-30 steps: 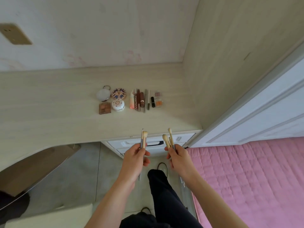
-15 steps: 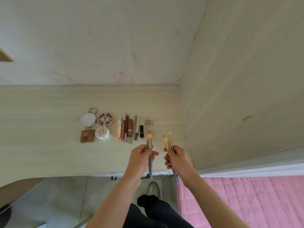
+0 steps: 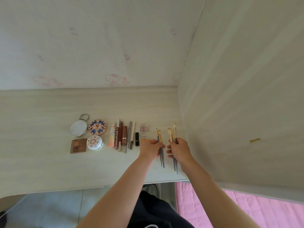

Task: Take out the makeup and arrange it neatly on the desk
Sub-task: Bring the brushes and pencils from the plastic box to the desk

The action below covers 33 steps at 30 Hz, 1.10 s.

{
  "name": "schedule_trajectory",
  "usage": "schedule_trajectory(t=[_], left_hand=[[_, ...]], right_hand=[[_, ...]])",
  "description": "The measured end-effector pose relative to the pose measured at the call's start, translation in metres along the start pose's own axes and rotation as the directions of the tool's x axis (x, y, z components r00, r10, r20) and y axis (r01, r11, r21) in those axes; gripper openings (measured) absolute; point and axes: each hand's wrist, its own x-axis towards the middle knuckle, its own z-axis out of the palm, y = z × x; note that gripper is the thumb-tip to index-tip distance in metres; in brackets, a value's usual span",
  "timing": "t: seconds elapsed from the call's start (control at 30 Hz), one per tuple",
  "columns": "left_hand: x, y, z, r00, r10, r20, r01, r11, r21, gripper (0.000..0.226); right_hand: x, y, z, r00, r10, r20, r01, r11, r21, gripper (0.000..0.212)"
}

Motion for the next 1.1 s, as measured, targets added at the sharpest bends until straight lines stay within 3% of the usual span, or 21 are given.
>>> schedule_trajectory(t=[0.2,0.4,0.5,0.63,0.8,1.1], left_hand=[[0.033,0.008,0.011,0.999,-0.034,-0.035,0.037,0.997,0.074,0.008],[0.043,0.011,0.015,0.993,0.113,-0.037,-0.080,0.861,0.503,0.023],[0.051,0.009,0.016,0.992,0.120,-0.031,-0.087,0.850,0.519,0.028],[0.063,0.012,0.015,0.991,0.131,-0.026,-0.097,0.840,0.534,0.015],[0.069,0.009,0.017,0.980,0.183,-0.076,-0.107,0.812,0.574,0.015],[0.076,0.005,0.017,0.965,0.204,-0.163,-0.070,0.804,0.590,0.016]], right_hand=[[0.033,-0.004,0.005,0.997,0.019,-0.079,-0.025,0.997,-0.075,0.015],[0.055,-0.004,0.011,0.993,-0.018,-0.121,-0.016,0.963,-0.269,0.016],[0.065,-0.005,0.011,0.989,-0.050,-0.138,0.008,0.958,-0.288,0.012],[0.076,-0.002,0.009,0.982,-0.084,-0.172,0.034,0.961,-0.273,0.011],[0.074,0.000,0.009,0.950,-0.193,-0.245,0.088,0.918,-0.386,0.012],[0.072,0.005,0.011,0.970,-0.190,-0.148,0.105,0.887,-0.451,0.007]])
